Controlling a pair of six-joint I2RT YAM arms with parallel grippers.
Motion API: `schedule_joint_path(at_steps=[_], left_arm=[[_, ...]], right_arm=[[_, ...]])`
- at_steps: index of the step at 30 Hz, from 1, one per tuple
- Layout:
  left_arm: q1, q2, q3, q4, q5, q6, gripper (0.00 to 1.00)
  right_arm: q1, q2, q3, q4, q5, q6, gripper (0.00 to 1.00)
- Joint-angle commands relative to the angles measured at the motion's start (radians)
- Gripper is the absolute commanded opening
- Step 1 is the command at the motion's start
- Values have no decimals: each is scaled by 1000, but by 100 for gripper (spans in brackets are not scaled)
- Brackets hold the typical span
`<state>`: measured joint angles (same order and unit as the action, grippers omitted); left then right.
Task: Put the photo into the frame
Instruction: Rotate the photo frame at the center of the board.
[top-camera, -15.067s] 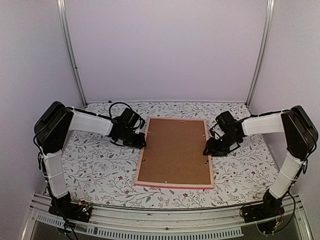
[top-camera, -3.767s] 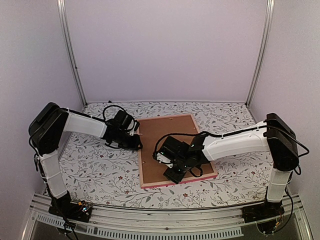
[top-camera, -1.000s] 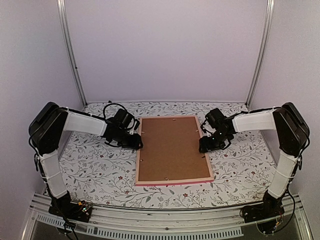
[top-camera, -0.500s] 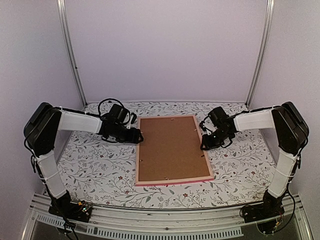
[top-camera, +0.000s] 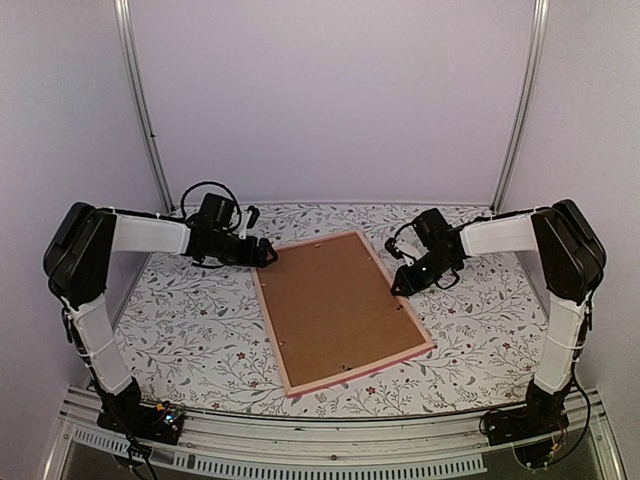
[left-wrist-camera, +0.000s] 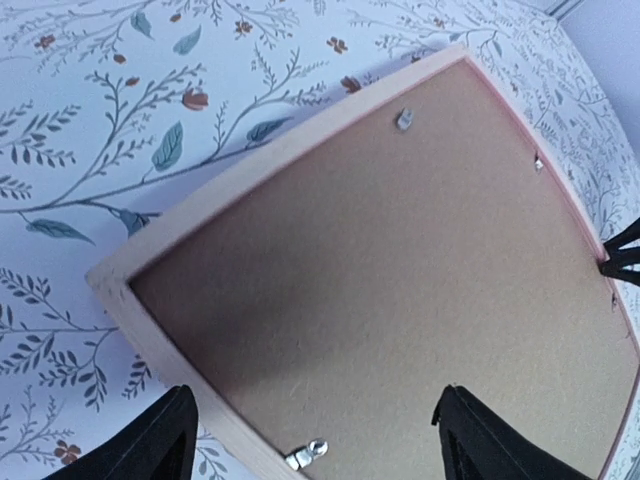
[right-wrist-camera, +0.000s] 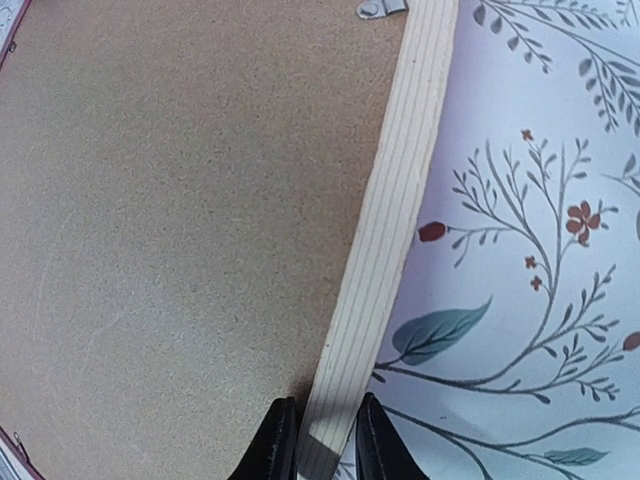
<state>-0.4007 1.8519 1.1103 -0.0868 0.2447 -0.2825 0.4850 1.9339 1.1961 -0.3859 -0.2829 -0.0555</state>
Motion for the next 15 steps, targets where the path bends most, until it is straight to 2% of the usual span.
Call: schedule_joint_path(at_steps=[1, 5, 10, 15], left_arm=[[21, 47, 87, 22, 5, 70, 86], [33, 117, 163, -3, -40, 125, 87], [38, 221, 268, -26, -73, 236, 88], [41, 318, 397, -88, -58, 280, 86]], right_arm=[[7, 55, 63, -40, -77, -144, 19], [5, 95, 132, -58, -82, -168, 27], [-14, 117, 193, -70, -95, -130, 48], [-52, 88, 201, -76, -128, -51, 54]])
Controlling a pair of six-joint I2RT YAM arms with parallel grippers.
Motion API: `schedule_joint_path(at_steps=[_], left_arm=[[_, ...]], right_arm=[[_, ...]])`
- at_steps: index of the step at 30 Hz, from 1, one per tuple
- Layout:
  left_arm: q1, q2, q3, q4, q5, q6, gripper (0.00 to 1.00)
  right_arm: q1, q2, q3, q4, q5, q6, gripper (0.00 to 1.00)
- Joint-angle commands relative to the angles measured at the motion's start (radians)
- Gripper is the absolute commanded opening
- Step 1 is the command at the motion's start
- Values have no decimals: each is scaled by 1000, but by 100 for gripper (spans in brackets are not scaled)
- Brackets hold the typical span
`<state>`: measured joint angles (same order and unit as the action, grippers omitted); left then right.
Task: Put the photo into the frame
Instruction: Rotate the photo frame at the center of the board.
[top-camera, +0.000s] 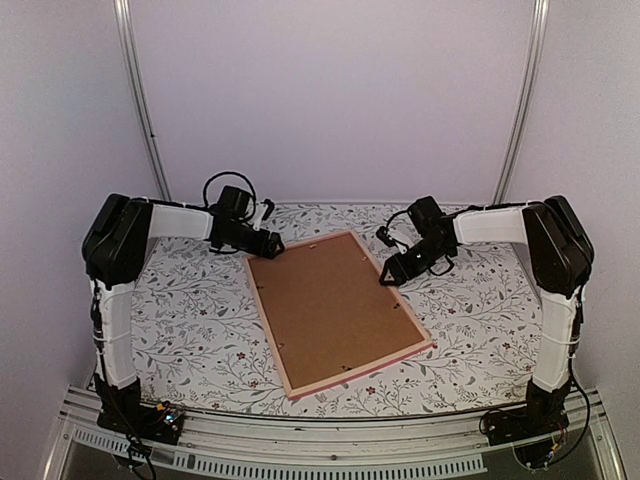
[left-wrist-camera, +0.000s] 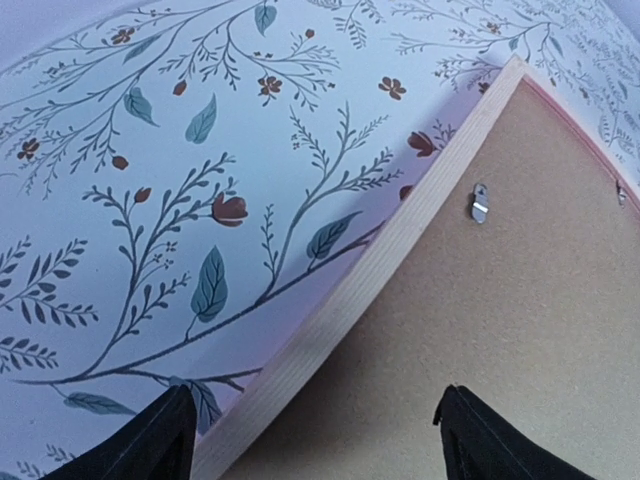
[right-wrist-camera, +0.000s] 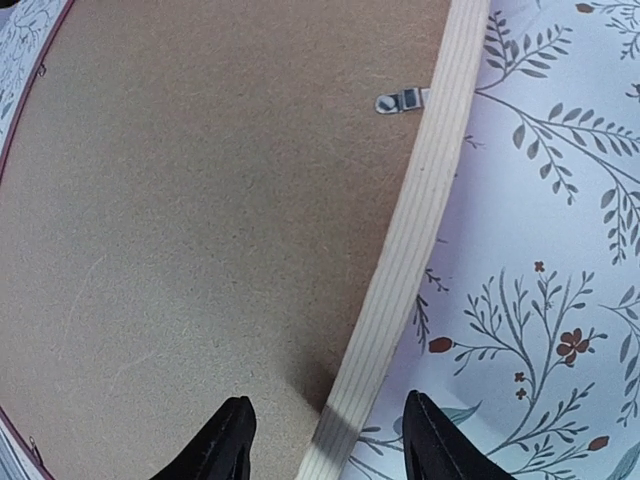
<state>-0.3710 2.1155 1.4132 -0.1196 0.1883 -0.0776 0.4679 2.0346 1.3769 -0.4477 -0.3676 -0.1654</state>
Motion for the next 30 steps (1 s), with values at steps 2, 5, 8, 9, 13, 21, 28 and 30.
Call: schedule_joint_path(at_steps=[2, 5, 8, 9, 13, 21, 28, 30], left_arm=[[13, 106, 154, -100, 15, 76, 82], [15, 176, 242, -158, 32, 76, 75], [15, 231, 305, -195, 42, 94, 69], [15, 245, 320, -202, 45, 95, 65], [14, 277, 354, -216, 54, 96, 56], [14, 251, 311, -211, -28, 63, 34], [16, 187, 192, -222, -104, -50, 23], [17, 152, 116, -223, -113, -108, 22]], right_arm=[[-41, -31, 17, -17, -49, 81, 54], [-42, -40, 6, -29, -57, 97, 54], [-42, -47, -20, -33, -45, 109, 54], [-43, -54, -33, -33, -42, 117, 54], [-48, -86, -83, -33, -50, 152, 54], [-92, -141, -113, -41, -63, 225, 55], [-136, -136, -83, -63, -19, 285, 57], [-143, -139, -76, -72, 7, 308, 59]])
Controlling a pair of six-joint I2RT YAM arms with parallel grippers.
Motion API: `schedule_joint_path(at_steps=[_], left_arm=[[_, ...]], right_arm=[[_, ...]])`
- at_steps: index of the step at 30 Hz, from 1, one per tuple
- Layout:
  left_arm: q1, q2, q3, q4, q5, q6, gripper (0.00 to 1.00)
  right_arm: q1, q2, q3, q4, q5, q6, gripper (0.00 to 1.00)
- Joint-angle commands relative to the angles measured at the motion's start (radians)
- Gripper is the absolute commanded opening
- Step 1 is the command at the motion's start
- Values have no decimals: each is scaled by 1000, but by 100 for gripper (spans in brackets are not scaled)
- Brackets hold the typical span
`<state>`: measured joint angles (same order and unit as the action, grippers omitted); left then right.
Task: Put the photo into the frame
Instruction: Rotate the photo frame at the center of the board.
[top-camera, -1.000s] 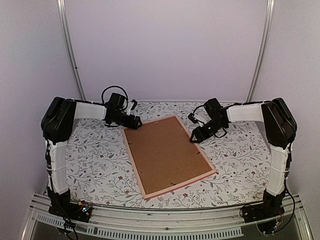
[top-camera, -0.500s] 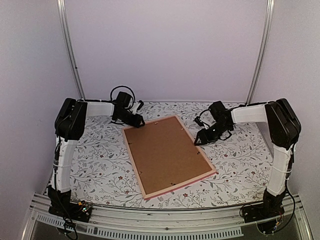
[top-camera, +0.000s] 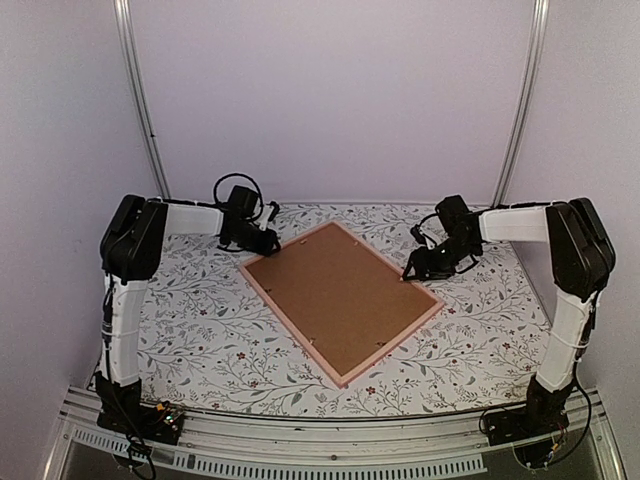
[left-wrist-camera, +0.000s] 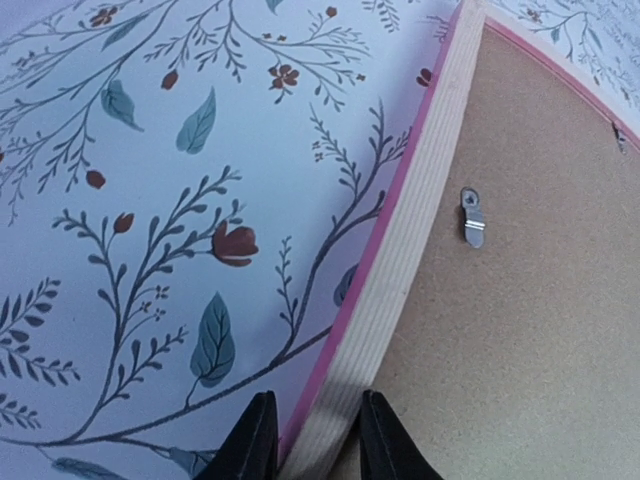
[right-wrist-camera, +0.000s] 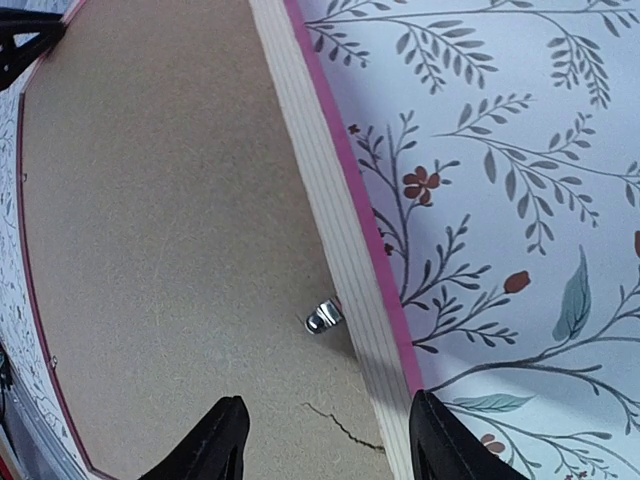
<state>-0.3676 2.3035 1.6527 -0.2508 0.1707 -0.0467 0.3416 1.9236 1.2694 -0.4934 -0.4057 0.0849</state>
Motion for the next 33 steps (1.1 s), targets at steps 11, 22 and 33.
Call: schedule_joint_path(at_steps=[11, 22, 33], left_arm=[[18, -316, -596, 66, -33, -362, 23], [-143, -487, -856, 124, 58, -520, 31], [-238, -596, -901, 103, 84, -545, 58]], right_arm=[[-31, -111, 15, -101, 208, 163, 70], [-30, -155, -203, 34, 78, 242, 75], [-30, -97, -195, 114, 36, 230, 73]])
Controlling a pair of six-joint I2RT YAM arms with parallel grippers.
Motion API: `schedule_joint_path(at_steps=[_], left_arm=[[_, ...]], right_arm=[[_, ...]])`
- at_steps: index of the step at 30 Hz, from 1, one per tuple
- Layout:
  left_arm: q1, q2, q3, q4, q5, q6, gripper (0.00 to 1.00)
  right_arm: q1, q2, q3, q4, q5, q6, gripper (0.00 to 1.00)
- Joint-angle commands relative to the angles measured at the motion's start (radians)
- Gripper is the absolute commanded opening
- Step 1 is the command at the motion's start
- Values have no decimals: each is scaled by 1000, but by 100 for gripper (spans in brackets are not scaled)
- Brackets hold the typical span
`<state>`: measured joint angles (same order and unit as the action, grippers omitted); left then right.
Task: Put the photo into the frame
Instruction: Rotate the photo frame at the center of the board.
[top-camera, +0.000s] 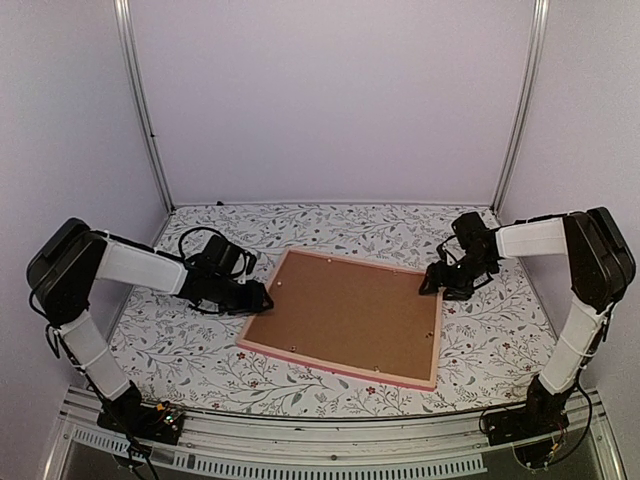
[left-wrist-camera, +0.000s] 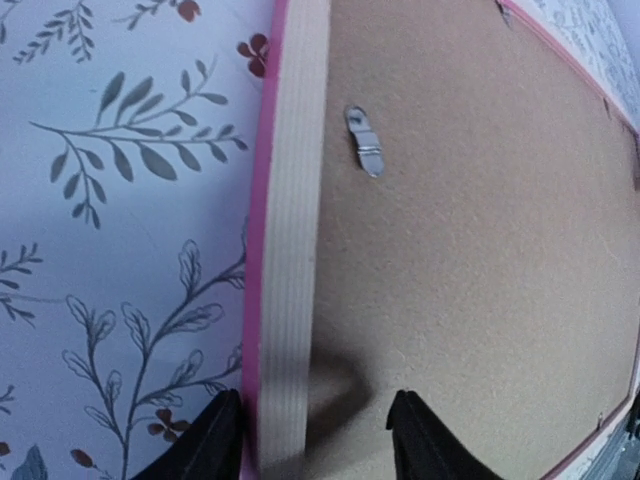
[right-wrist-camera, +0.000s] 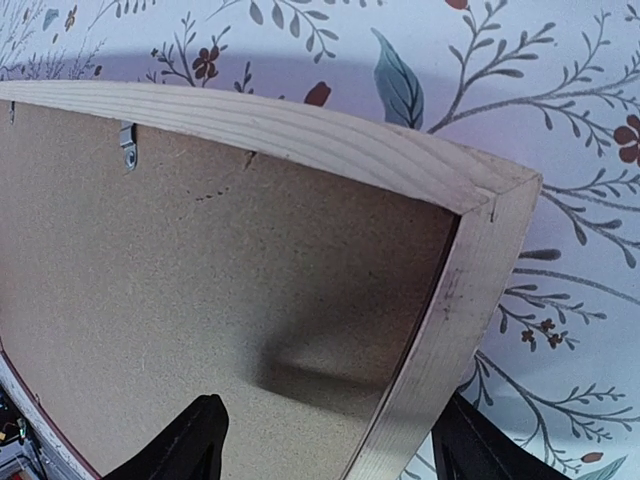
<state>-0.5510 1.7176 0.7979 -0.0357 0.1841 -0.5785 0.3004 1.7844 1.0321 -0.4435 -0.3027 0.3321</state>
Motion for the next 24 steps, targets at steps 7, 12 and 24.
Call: schedule_joint_path(at_steps=[7, 12, 24], left_arm=[[-88, -92, -90, -129, 23, -15, 78], [-86, -137, -70, -143, -76, 13, 95], [-26, 58, 185, -241, -313, 124, 96]], right_arm=[[10, 179, 209, 78, -75, -121, 72], [10, 222, 320, 48, -60, -184, 73], [11, 169, 275, 23, -12, -193, 73]])
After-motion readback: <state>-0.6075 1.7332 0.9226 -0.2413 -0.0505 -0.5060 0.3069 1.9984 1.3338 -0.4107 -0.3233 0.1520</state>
